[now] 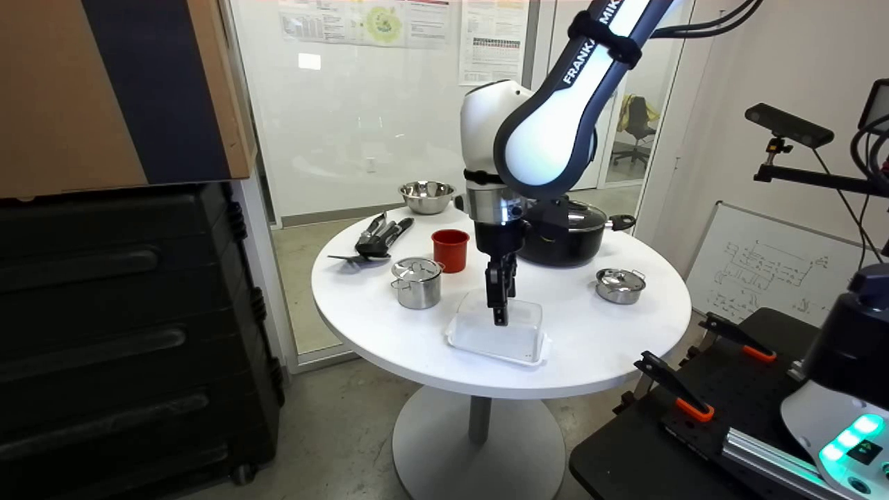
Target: Put the clear bowl on the table
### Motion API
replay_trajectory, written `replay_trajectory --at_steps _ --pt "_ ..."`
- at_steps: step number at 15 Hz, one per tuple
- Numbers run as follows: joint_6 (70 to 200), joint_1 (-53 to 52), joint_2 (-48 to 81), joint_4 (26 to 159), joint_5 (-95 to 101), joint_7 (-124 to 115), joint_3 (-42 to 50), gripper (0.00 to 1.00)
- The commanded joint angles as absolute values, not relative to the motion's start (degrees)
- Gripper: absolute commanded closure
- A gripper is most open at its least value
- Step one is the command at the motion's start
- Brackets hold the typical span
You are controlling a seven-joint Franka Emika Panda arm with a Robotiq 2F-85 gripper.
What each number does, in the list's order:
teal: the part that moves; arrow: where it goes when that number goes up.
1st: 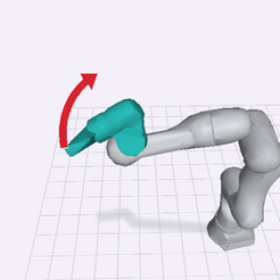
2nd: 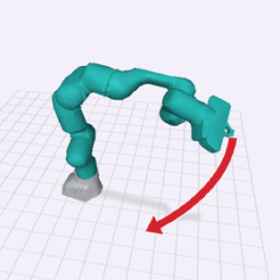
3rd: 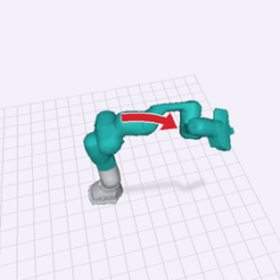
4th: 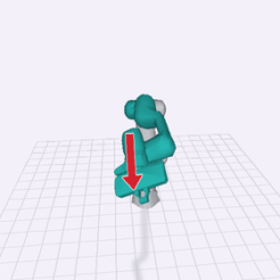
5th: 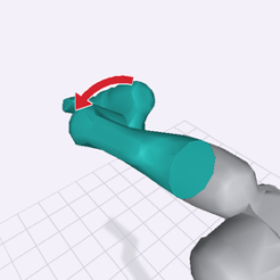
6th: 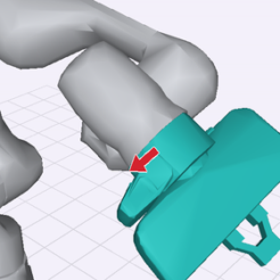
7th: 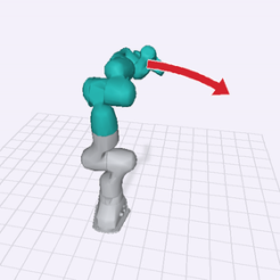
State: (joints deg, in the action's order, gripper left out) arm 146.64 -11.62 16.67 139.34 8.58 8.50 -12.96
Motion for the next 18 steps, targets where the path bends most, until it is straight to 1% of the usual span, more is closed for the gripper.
replay_trajectory --at_steps 1,18 --pt "147.75 -11.79 17.59 138.59 7.99 7.44 -12.55 0.00" --pt "147.02 -12.29 19.45 137.40 9.02 6.85 -11.88 0.00"
